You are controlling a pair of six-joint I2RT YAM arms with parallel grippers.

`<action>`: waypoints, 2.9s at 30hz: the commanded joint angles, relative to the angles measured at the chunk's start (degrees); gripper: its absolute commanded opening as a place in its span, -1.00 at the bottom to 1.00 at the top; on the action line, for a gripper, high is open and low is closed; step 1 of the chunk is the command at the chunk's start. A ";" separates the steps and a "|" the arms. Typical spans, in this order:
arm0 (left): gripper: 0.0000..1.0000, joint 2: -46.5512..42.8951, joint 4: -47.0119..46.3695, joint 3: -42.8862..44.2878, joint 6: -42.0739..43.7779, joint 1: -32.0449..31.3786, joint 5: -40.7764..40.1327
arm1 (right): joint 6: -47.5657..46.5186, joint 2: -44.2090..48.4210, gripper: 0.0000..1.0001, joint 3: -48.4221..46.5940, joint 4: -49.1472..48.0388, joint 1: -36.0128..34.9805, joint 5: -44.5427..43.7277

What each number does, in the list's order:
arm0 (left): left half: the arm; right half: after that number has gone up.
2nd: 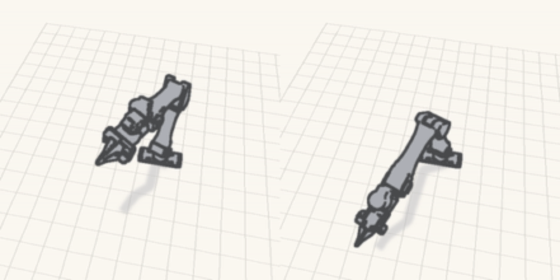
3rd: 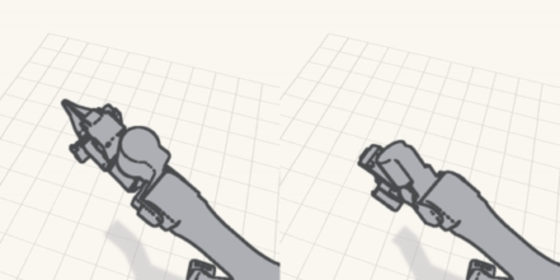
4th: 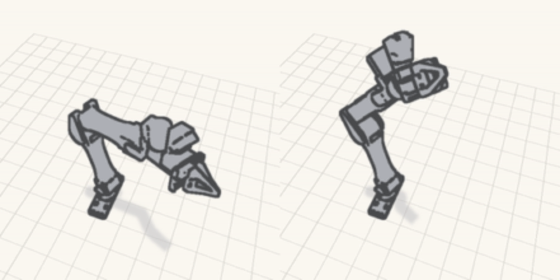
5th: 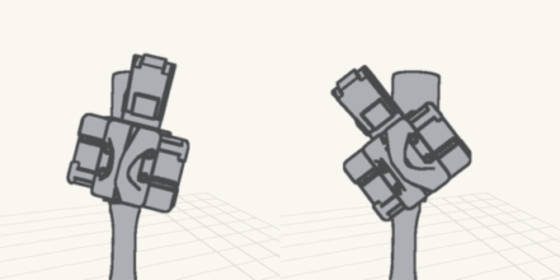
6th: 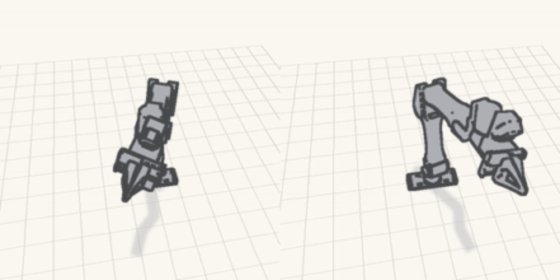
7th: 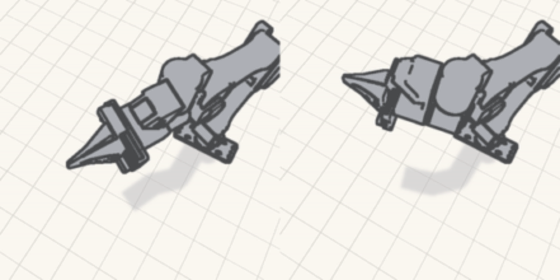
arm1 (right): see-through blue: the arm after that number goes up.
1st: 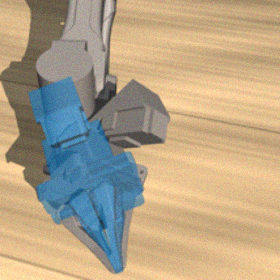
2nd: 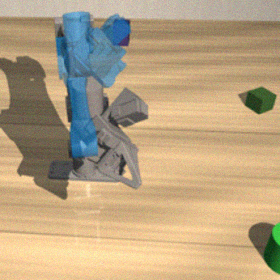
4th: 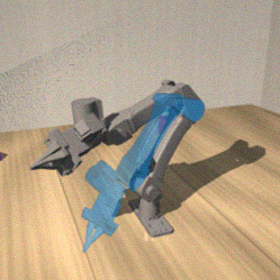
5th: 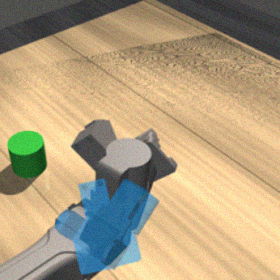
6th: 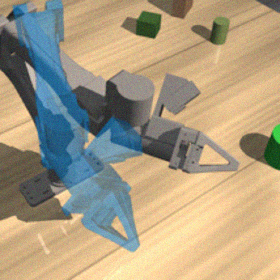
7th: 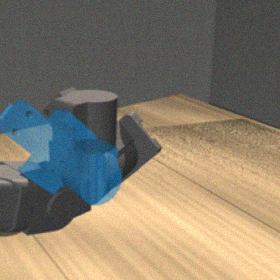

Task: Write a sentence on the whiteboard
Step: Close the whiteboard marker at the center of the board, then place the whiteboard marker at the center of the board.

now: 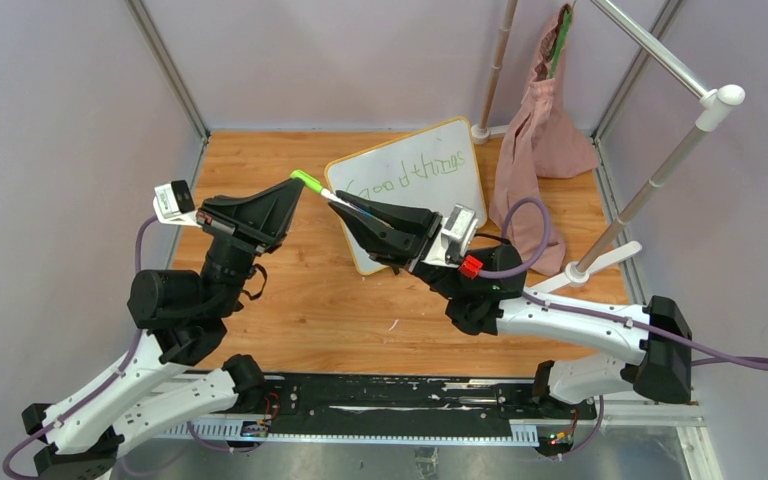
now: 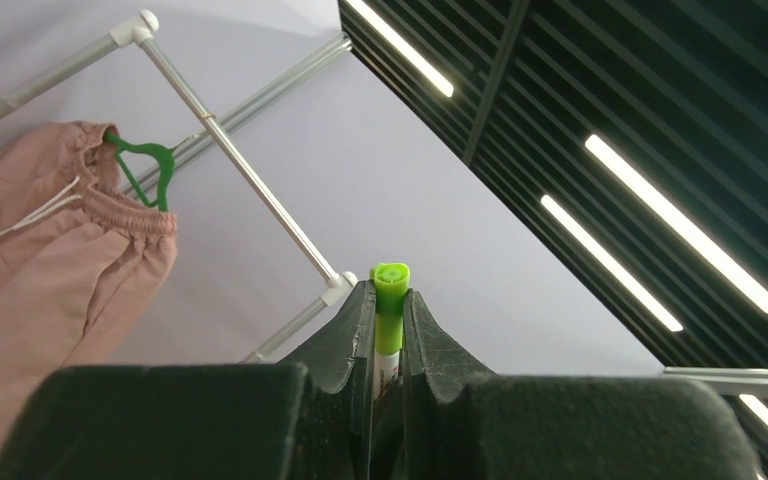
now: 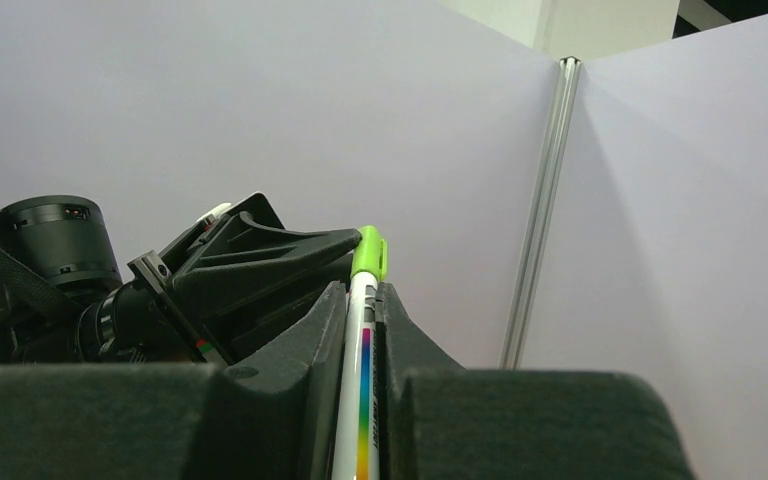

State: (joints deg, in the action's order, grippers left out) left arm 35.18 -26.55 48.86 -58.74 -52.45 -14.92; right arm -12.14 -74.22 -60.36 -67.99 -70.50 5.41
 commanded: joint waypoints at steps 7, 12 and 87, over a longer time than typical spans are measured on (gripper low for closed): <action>-1.00 1.86 3.34 0.10 -0.47 -0.46 7.05 | -2.19 -0.88 -1.00 -1.12 1.81 -1.39 1.86; -0.79 0.35 3.34 0.14 1.08 -0.46 5.21 | -2.01 0.01 -1.00 -0.47 1.63 -1.87 1.96; -1.00 2.42 3.52 1.24 -1.99 -0.50 10.53 | -2.14 -1.73 -1.00 -3.97 9.49 -3.77 2.84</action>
State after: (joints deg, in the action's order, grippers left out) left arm 34.76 -26.39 50.15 -58.74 -52.27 -11.94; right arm -13.63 -73.80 -62.13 -63.79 -73.45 6.48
